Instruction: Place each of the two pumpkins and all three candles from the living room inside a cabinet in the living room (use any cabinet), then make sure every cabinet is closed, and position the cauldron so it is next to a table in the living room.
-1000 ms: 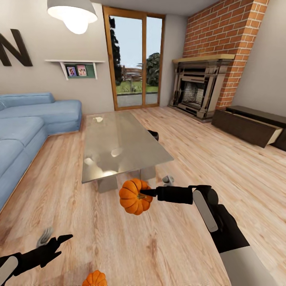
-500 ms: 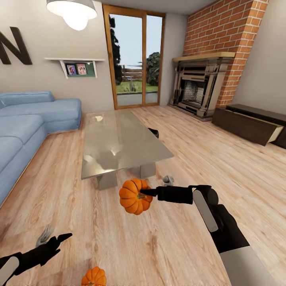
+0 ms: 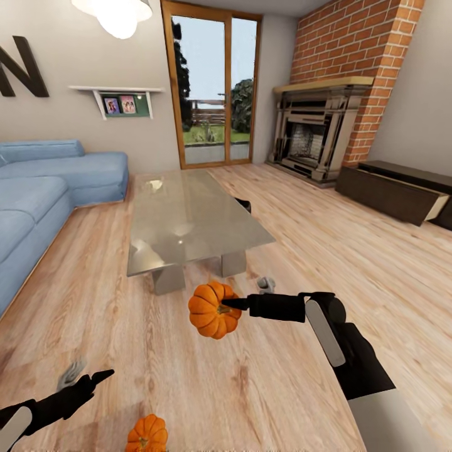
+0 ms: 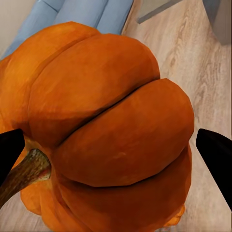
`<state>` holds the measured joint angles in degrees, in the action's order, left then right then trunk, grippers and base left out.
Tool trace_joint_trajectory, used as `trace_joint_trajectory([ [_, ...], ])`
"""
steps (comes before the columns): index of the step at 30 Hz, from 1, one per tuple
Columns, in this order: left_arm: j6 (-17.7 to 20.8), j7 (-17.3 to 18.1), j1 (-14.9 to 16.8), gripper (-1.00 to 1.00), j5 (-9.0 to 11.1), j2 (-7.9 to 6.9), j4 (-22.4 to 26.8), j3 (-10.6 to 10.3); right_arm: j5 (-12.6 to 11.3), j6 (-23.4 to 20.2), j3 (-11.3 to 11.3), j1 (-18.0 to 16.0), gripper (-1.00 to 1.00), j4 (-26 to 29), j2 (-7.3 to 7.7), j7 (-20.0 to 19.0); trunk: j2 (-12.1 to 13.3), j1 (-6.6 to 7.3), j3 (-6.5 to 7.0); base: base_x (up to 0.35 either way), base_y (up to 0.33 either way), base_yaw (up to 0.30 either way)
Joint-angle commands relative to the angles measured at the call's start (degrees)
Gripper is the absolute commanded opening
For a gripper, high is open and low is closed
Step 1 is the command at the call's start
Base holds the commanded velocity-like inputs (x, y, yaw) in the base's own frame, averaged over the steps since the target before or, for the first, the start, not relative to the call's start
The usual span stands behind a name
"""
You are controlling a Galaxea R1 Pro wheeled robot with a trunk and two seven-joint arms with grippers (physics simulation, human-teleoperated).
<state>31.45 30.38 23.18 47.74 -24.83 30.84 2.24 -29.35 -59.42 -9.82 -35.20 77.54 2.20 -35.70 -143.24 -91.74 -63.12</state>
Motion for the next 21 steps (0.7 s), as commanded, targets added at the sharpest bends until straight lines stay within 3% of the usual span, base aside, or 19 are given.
trace_joint_trajectory([
  [1, 0.4, 0.1, 0.0, 1.00, 0.2, 0.04, -0.1, 0.2, 0.1, -0.2, 0.0, 0.0, -1.00, 0.1, 0.06, -0.3, 0.0, -0.01, -0.28, 0.000, 0.000, 0.000],
  [5, 0.1, 0.2, 0.0, 1.00, -0.3, 0.58, -3.2, -0.5, 0.0, -0.2, 0.0, 0.0, -1.00, 0.1, 0.15, -0.4, -0.1, -0.11, -1.16, 0.000, 0.000, 0.000],
  [6, 0.1, 0.2, 0.0, 1.00, -0.8, 1.50, -4.4, -1.8, 0.0, -0.2, 0.0, 0.0, -1.00, 0.1, 0.16, -0.4, -0.1, -0.14, -1.39, 0.000, 0.000, 0.000],
  [10, 0.1, 0.4, 0.0, 1.00, -1.2, 2.63, -5.5, -4.0, 0.0, -0.2, 0.0, 0.0, -1.00, 0.1, 0.12, -0.4, -0.2, -0.24, -2.27, 0.000, 0.000, 0.000],
  [18, 0.1, 0.4, 0.0, 1.00, -1.1, 2.85, -5.7, -4.4, 0.1, -0.3, -0.1, 0.0, -1.00, 0.5, 0.16, -0.5, -0.3, -0.45, -4.04, 0.000, 0.000, 0.000],
  [21, 0.1, 0.5, 0.0, 1.00, -1.1, 2.85, -5.7, -4.4, 0.1, -0.3, -0.5, 0.0, -1.00, 4.4, 0.07, -0.6, -0.3, -0.53, -4.71, 0.000, 0.000, 0.000],
])
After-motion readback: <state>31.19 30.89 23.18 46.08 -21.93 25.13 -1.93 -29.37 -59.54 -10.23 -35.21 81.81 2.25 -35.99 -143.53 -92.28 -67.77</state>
